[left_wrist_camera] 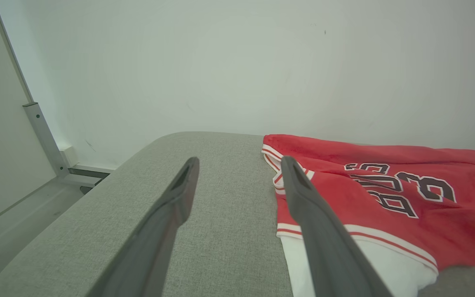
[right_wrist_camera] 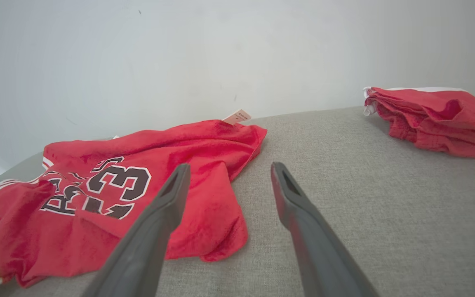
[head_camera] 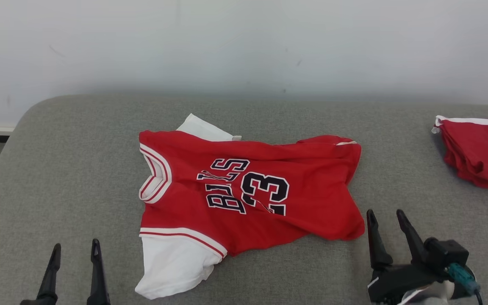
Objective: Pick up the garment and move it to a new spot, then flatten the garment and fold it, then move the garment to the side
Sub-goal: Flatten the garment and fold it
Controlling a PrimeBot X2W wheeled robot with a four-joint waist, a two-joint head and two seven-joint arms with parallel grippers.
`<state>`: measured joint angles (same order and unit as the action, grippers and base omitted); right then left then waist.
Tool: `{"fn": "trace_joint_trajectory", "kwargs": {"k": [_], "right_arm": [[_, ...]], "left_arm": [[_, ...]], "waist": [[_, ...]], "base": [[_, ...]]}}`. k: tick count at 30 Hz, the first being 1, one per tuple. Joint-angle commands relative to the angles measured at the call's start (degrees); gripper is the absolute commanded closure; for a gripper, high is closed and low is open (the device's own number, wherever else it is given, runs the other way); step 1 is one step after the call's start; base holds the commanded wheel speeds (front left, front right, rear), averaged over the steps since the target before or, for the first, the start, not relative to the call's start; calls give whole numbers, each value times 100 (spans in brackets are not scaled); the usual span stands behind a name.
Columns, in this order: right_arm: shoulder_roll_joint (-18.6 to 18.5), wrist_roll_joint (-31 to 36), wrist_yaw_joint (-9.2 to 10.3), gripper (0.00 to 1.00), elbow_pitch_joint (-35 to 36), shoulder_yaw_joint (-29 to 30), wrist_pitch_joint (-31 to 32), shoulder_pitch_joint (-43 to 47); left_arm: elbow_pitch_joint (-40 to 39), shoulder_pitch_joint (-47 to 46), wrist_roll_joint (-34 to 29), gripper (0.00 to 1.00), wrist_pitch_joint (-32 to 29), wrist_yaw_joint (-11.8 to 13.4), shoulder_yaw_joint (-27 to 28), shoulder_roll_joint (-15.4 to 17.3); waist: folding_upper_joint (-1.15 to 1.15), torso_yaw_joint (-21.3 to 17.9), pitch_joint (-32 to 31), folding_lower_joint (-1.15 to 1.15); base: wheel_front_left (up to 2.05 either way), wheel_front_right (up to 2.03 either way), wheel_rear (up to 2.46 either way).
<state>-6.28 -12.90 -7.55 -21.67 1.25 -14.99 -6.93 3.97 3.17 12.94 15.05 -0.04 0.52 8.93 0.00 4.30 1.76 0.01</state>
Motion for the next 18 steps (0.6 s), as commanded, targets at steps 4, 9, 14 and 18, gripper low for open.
{"fn": "trace_joint_trajectory", "kwargs": {"k": [4,9,14,18], "right_arm": [[-201,49,15,0,-559,-66,-24,-511],[-296,78,15,0,-1269,-43,-24,-855],[-317,23,15,0,-2019,-46,-24,-1132],[-245,-69,15,58,-2444,-59,-25,-1211]], "left_arm": [[70,-157,-132,0,18,-106,27,-136],[125,-242,-208,0,18,-191,45,-234],[193,-296,-272,0,18,-278,59,-332],[234,-317,-303,0,17,-293,104,-382]], "waist": [[0,197,139,-1],[0,333,218,-1],[0,452,297,-1],[0,492,307,-1]], "base": [[0,0,0],[0,0,0],[0,0,0],[0,0,0]]}}
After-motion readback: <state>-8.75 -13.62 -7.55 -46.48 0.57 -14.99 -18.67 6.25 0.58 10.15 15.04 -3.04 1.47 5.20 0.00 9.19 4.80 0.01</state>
